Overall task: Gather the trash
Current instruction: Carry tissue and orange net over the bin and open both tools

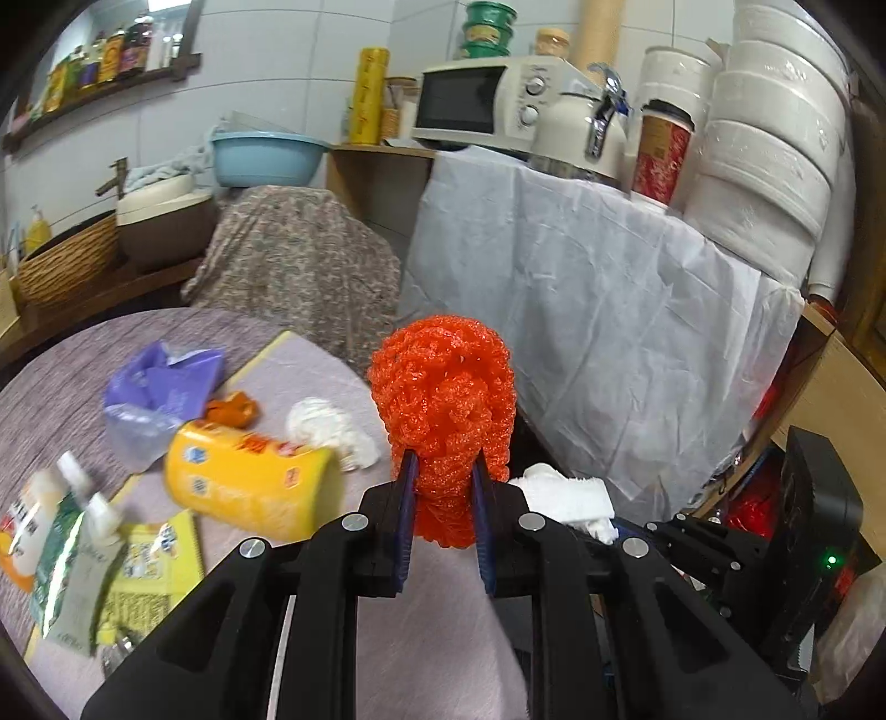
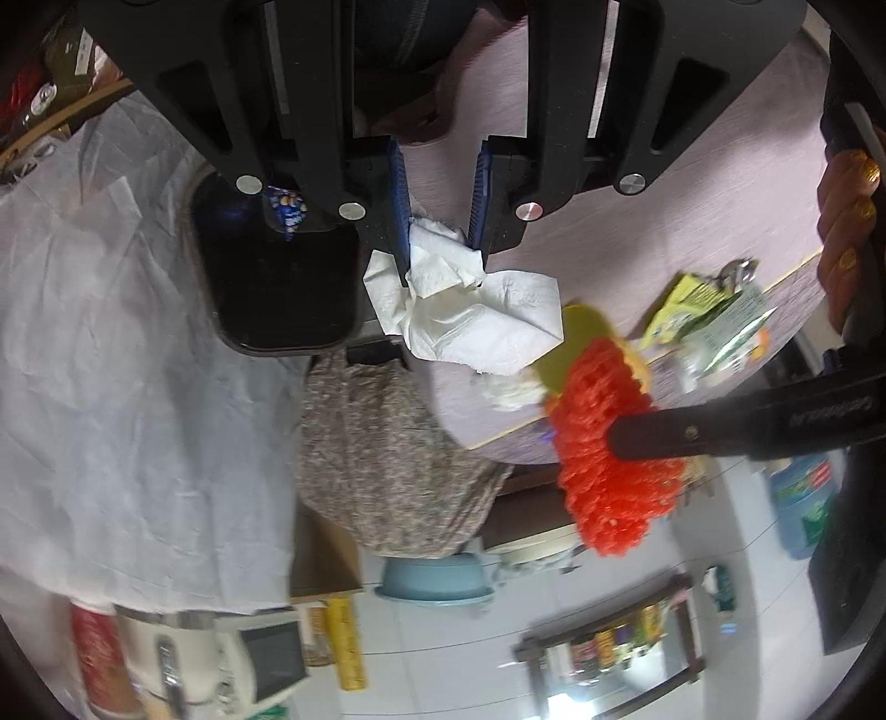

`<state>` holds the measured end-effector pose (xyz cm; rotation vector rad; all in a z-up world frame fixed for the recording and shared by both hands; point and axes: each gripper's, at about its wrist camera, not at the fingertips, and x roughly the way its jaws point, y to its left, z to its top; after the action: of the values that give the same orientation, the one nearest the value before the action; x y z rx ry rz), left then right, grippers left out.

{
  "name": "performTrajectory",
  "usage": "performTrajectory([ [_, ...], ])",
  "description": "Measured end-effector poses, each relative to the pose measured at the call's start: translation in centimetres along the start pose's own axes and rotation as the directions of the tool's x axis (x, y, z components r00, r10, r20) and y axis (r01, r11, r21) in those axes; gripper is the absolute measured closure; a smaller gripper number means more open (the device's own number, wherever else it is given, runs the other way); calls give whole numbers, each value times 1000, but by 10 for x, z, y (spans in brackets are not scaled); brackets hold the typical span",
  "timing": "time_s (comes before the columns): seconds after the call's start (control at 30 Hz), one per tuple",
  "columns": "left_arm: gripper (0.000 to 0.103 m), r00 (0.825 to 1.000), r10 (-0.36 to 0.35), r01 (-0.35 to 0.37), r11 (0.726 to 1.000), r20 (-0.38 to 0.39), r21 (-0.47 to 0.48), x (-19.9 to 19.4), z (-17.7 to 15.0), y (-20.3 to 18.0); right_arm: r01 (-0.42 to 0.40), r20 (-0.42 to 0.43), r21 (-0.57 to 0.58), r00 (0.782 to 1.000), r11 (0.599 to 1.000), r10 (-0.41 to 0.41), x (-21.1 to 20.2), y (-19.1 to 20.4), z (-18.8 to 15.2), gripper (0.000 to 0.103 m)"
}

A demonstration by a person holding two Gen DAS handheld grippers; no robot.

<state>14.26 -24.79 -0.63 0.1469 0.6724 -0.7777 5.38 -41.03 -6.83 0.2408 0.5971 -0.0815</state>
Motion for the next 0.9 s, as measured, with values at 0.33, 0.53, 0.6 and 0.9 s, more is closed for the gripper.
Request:
performTrajectory([
  [0.33, 84, 988, -56, 60, 998, -145, 23, 87, 17, -40, 160, -105, 145, 984, 976, -145, 52, -79, -12, 83],
  [0.53, 84, 961, -56, 61, 998, -272, 12, 147, 12, -55, 214, -184, 180, 966, 960, -181, 89, -113, -29, 83],
  [0.6, 84, 953, -30, 42, 999, -300, 34, 165, 11, -60, 207, -207, 211, 965, 955, -163, 101, -124, -34, 83],
  [0.9, 82, 934, 10, 14, 998, -358, 64, 217, 8, -74, 250, -280, 244, 943, 937, -179, 143, -150, -55, 80],
])
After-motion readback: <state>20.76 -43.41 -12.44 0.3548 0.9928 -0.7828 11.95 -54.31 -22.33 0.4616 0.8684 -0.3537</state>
